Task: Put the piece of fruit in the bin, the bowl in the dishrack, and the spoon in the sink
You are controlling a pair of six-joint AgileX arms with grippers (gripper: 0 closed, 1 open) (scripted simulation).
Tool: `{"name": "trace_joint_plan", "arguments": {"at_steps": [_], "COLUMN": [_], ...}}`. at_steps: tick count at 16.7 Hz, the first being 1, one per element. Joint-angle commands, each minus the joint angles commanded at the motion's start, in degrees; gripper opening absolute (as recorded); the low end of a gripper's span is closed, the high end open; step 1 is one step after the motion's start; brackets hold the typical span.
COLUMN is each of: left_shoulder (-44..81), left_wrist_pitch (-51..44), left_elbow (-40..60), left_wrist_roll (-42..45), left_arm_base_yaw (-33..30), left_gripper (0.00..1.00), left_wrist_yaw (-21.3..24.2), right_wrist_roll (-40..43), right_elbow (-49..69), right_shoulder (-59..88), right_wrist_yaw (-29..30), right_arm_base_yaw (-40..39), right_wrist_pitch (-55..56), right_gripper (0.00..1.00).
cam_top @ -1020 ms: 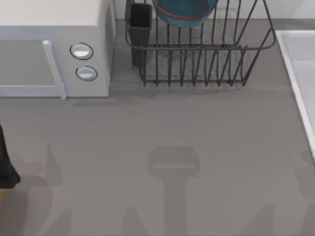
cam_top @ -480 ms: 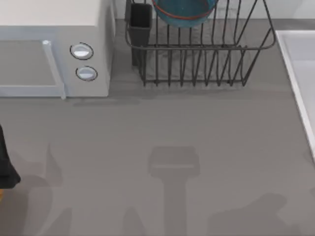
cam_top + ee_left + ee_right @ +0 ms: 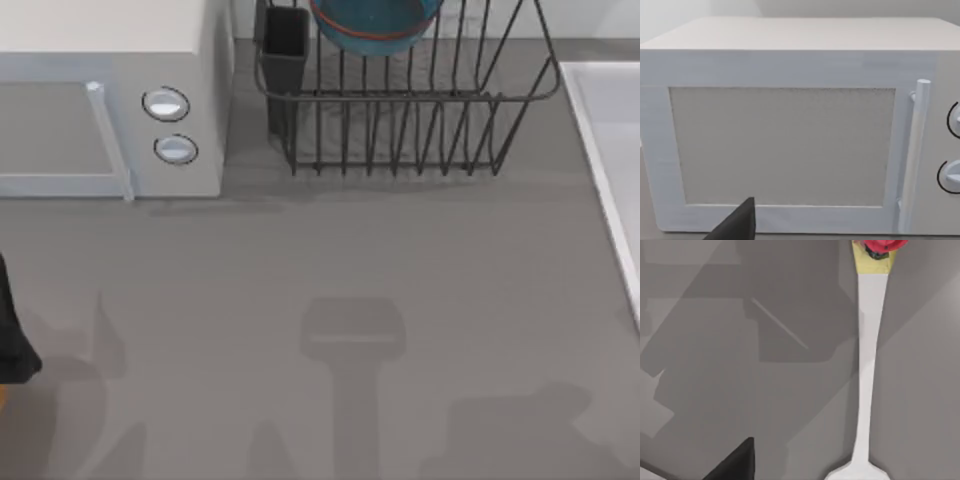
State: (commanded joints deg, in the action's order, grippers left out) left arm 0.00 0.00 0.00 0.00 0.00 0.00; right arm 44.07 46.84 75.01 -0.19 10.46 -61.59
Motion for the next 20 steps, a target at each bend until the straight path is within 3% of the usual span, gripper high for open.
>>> {"name": "trace_joint_plan", "arguments": {"at_steps": [5, 13, 18, 20], "left_shoulder": [0.00, 0.00, 0.00, 0.00], "left_wrist_pitch": [0.00, 0.00, 0.00, 0.00], "left_elbow": [0.00, 0.00, 0.00, 0.00], "left_wrist_roll": [0.00, 0.00, 0.00, 0.00], "left_arm_base_yaw": [0.00, 0.00, 0.00, 0.00], "left_gripper": [1.00, 1.00, 1.00, 1.00], "left_wrist_yaw": [0.00, 0.00, 0.00, 0.00], "right_wrist_roll": [-0.26, -0.55, -0.57, -0.57], "right_elbow": [-2.60, -14.29, -15.19, -15.19], "right_shoulder": [1.84, 12.33, 13.16, 13.16], "right_wrist_yaw": [0.00, -0.03, -0.03, -0.03], "right_arm_base_yaw": [-0.23, -0.35, -0.36, -0.36], "right_wrist_pitch": [4.21, 26.82, 28.36, 28.36], "right_gripper": [1.00, 1.00, 1.00, 0.85]}}
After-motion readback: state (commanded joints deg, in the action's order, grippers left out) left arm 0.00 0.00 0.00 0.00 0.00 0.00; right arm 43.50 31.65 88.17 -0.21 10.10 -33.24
